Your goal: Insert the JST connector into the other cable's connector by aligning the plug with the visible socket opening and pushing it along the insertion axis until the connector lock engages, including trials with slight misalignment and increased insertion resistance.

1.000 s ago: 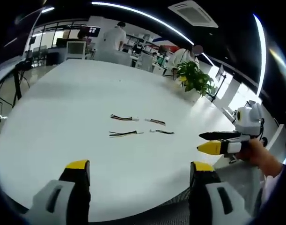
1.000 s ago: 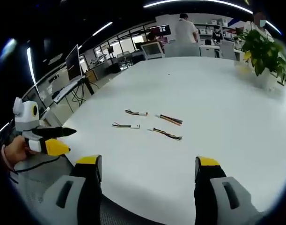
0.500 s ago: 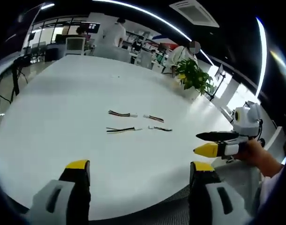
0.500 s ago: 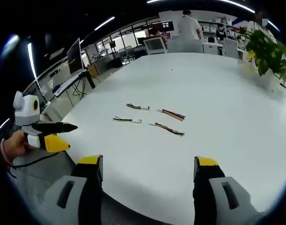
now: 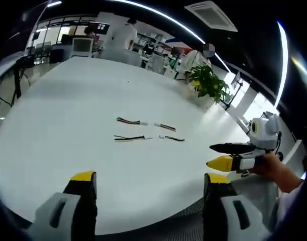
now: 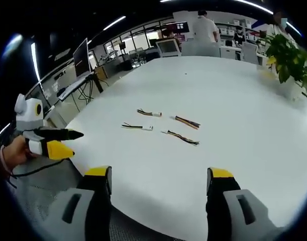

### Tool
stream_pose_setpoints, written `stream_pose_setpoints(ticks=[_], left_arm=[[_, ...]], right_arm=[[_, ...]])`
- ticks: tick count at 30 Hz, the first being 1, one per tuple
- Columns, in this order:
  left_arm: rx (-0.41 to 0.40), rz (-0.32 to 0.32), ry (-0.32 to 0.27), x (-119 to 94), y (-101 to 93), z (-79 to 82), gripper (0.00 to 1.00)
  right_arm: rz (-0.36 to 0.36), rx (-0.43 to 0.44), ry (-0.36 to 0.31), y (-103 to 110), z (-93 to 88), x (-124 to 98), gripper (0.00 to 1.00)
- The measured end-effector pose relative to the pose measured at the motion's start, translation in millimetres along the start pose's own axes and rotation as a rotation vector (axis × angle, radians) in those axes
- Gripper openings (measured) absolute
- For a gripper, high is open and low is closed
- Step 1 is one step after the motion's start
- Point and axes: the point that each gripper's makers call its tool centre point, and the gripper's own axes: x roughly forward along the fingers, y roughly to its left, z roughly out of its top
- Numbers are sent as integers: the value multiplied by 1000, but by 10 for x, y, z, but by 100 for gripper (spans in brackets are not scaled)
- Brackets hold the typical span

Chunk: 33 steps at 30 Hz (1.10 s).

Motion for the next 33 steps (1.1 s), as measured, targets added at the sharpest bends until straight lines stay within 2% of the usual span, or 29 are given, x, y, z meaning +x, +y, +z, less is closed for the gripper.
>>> stream_pose_setpoints(ticks=[10, 18, 26, 29, 33], left_arm=[[42, 10, 16, -4, -23, -21, 86], [51, -8, -8, -52, -118, 81, 86], [89, -6, -19, -75, -102, 232, 86], [142, 21, -17, -116, -64, 351, 86], [153, 7, -71, -202, -72, 698, 86]], right_arm=[[11, 1, -3, 39, 6, -6, 75], [40, -51, 7, 104, 20, -42, 74], [28, -106, -40, 36, 255, -185, 73], [38, -105, -36, -5, 354, -231, 73], [49, -149, -59, -35, 534, -296, 73]])
